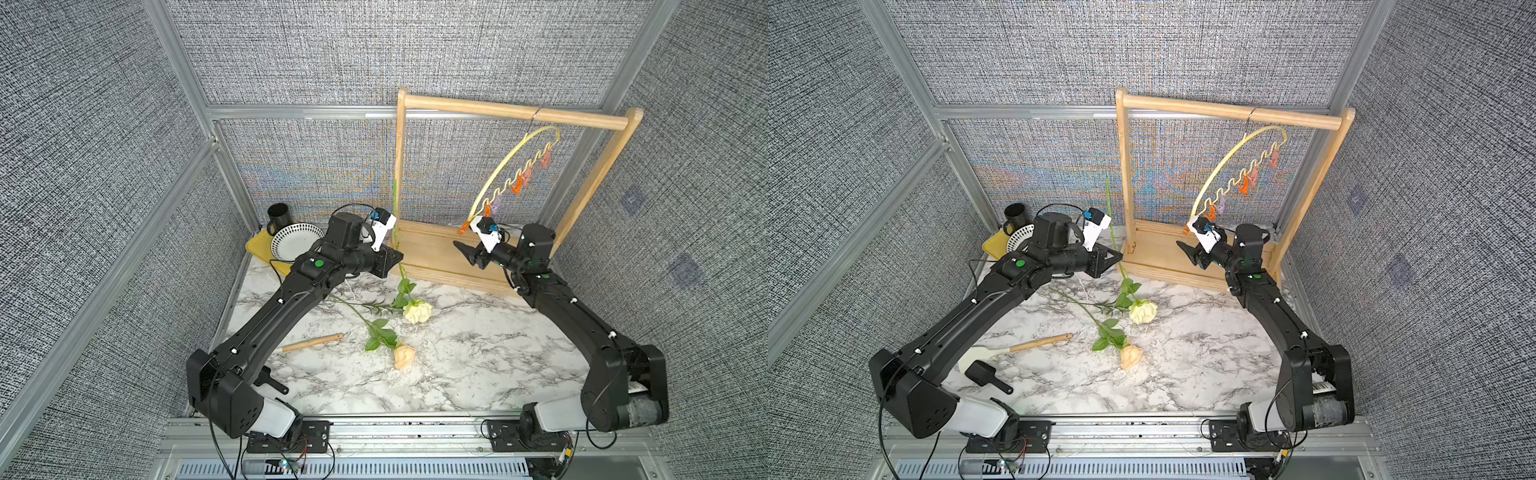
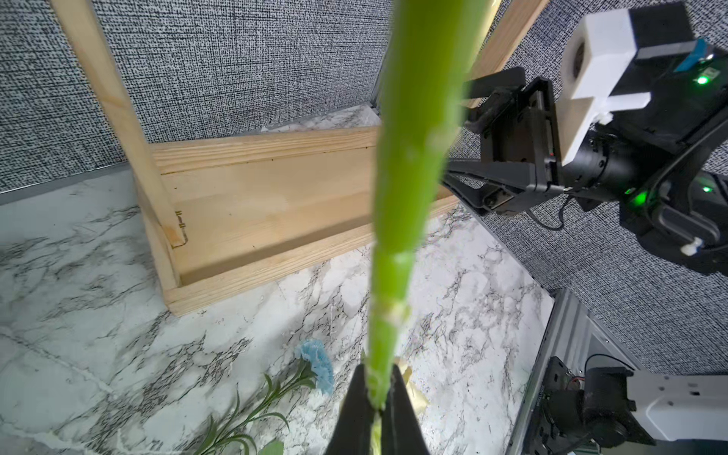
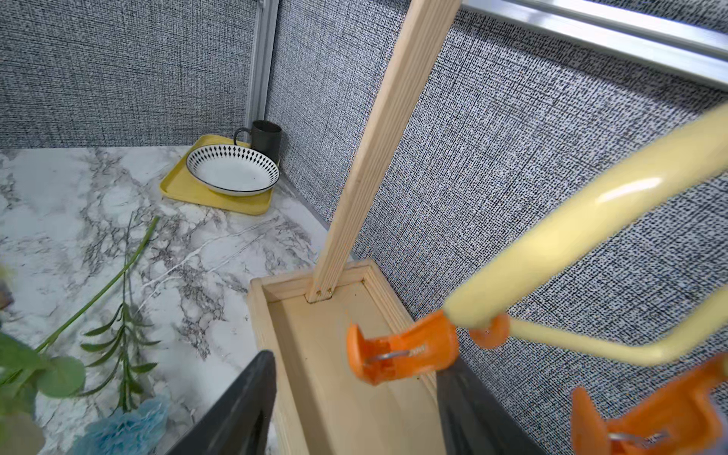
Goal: Dry the flowers on a clothes hanger
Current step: Open the clamp at the hanger.
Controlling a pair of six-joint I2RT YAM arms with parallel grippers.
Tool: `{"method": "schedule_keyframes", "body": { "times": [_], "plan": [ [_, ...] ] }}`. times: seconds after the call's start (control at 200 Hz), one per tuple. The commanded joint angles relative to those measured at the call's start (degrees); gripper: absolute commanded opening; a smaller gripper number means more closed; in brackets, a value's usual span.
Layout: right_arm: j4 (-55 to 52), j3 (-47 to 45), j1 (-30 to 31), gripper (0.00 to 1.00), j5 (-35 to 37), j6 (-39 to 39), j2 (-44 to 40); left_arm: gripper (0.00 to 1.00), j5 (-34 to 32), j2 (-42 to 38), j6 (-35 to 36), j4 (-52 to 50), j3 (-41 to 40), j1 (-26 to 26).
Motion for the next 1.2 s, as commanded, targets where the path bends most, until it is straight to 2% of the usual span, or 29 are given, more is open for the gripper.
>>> {"method": "schedule_keyframes", "body": {
  "times": [0.0, 0.225, 0.305, 0.41, 0.475, 0.581, 0.741, 0.971, 1.086, 1.196],
  "plan": [
    [5.97, -0.08, 0.27, 0.66, 5.28, 3.55, 0.53, 0.02, -0.86, -0.54, -0.97, 1.13, -0.06, 0.04],
    [3.82, 1.07, 0.2, 0.64, 2.82, 2.16, 1.21, 0.02, -1.21, -1.28, -1.01, 1.05, -0.45, 0.12],
    [0.16, 2.94, -0.07, 0.59, -0.12, 0.46, 1.81, 0.02, -1.1, -1.22, -1.12, 0.98, -0.45, 0.09],
    [-5.42, 5.96, -0.55, 0.57, -4.75, -2.55, 2.47, 0.02, -0.82, -1.23, -1.29, 0.99, -0.41, 0.12],
    [-8.24, 7.57, -0.82, 0.57, -6.11, -4.03, 2.74, 0.02, -0.65, -1.25, -1.35, 0.98, -0.47, 0.12],
    [-12.7, 10.08, -1.26, 0.5, -8.02, -6.18, 3.57, 0.02, -0.78, -1.31, -1.57, 0.89, -0.58, 0.11],
    [-15.99, 11.47, -1.96, 0.49, -8.91, -6.27, 4.27, 0.02, -0.67, -1.26, -1.92, 0.89, -0.64, 0.12],
    [-19.99, 11.8, -3.57, 0.53, -12.68, -6.71, 3.37, 0.02, -0.35, -1.17, -2.1, 0.89, -0.58, 0.16],
    [-21.17, 12.1, -4.63, 0.51, -13.78, -7.01, 2.64, 0.02, -0.26, -1.06, -2.03, 0.89, -0.58, 0.12],
    [-22.7, 12.82, -5.59, 0.44, -14.56, -7.37, 2.55, 0.02, -0.06, -0.89, -2.18, 0.97, -0.52, 0.09]
  ]
}}
